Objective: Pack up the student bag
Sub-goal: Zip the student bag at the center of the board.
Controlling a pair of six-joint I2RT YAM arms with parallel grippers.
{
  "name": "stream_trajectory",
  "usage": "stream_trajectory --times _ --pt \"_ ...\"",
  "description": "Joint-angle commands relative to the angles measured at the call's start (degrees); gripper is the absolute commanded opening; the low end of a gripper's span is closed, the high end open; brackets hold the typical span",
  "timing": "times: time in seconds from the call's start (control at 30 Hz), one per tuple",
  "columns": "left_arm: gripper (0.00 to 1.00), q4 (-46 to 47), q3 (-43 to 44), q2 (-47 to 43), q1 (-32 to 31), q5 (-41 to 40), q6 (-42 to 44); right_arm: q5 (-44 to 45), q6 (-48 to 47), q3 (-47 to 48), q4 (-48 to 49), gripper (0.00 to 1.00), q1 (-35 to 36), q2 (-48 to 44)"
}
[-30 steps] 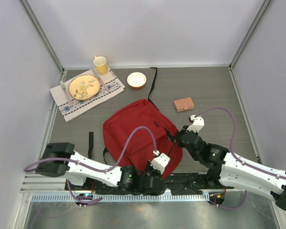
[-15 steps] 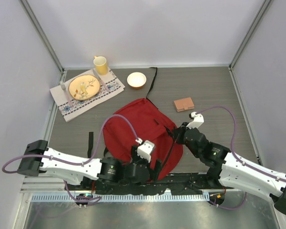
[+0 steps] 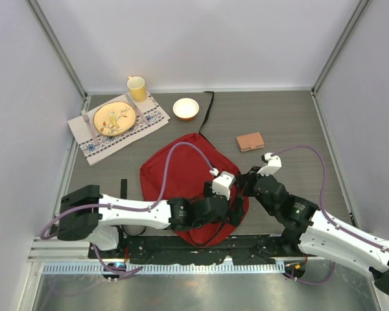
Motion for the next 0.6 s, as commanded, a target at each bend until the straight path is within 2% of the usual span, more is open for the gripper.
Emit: stream_trajectory --times 0.0,0.03,0.1,0.13,0.2,0.23,0.27,0.43,0.57 --pt "0.93 5.44 2.94 3.79 1.31 3.20 -1.80 1.57 -0.63 0.74 1.59 0.01 -0.26 -1.85" --pt "0.81 5.79 2.86 4.23 1.66 3.20 -2.15 1.57 -0.63 0.74 1.42 0.01 -0.26 -2.12" --pt "0.66 6.93 2.33 5.20 2.01 3.29 -3.03 1.66 -0.72 0.65 1.24 0.01 -0.17 -2.56" --pt "0.47 6.93 2.24 5.38 2.28 3.29 -3.29 1.66 -0.72 0.65 0.89 0.01 -0.26 -2.56" --pt "0.25 6.49 1.89 5.29 2.37 3.73 -3.73 1.83 -0.89 0.48 0.80 0.01 -0.26 -2.47" --pt "0.06 6.14 1.28 5.03 2.37 4.17 -3.73 1.92 -0.81 0.30 0.80 0.01 -0.26 -2.13" --pt "0.00 5.88 0.66 4.59 2.37 4.95 -3.56 1.92 -0.81 0.21 0.89 0.01 -0.26 -2.12" --pt "0.00 7.89 -7.40 -1.11 1.67 14.70 -3.12 2.45 0.16 -0.49 2.12 0.01 -0.26 2.17" --pt "0.00 5.28 -12.25 -7.44 -1.76 14.72 -4.61 2.45 1.04 -1.19 4.57 0.01 -0.35 5.61"
